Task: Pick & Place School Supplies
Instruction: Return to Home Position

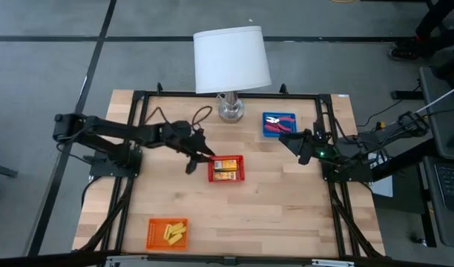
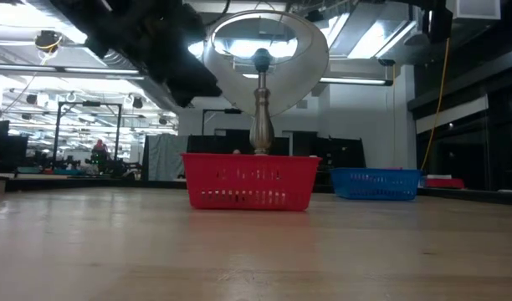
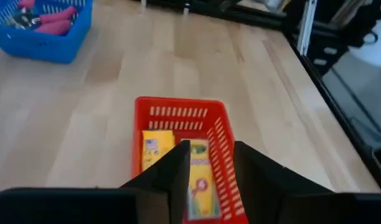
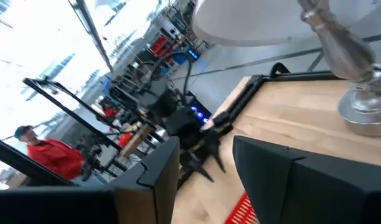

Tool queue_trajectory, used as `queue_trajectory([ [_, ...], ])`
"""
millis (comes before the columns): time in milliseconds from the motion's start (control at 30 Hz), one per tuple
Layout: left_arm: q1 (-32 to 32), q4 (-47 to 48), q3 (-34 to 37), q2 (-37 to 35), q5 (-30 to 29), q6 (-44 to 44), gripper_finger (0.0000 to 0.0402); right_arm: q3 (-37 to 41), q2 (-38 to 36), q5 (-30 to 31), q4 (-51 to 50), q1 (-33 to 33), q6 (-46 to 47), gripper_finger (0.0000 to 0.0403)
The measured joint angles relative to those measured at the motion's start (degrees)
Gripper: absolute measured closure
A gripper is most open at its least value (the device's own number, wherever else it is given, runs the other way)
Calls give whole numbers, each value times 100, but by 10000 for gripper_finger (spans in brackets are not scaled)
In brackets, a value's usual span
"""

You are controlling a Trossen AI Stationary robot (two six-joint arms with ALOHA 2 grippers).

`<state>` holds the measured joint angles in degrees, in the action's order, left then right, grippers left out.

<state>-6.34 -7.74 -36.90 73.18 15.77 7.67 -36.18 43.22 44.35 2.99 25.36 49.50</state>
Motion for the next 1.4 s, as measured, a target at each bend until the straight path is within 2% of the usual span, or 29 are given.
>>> queue_trajectory([
  [100, -39, 539, 2, -425, 75, -420, 287, -2, 118, 135, 223, 76, -30, 247],
  [200, 167, 848, 139, -853, -117, -637, 286, -2, 282, 302, 437, 128, -43, 247],
  [533, 926, -1518, 2455, -2603, -1510, 202, 290, -2, 619, 368, 771, 138, -44, 247],
  [700, 1049, -1548, 2917, -3183, -1720, 156, 290, -2, 619, 498, 907, 234, -84, 247],
  [933, 1086, -1509, 3240, -3860, -1725, -189, 292, -2, 619, 1213, 948, 605, -90, 247],
  [1100, 1086, -1317, 3639, -4472, -1604, -20, 291, -2, 631, 1714, 990, 913, -184, 247],
  [1400, 1010, 350, 3639, -5769, -1518, -187, 292, -2, 772, 2402, 1073, 1419, -304, 247],
])
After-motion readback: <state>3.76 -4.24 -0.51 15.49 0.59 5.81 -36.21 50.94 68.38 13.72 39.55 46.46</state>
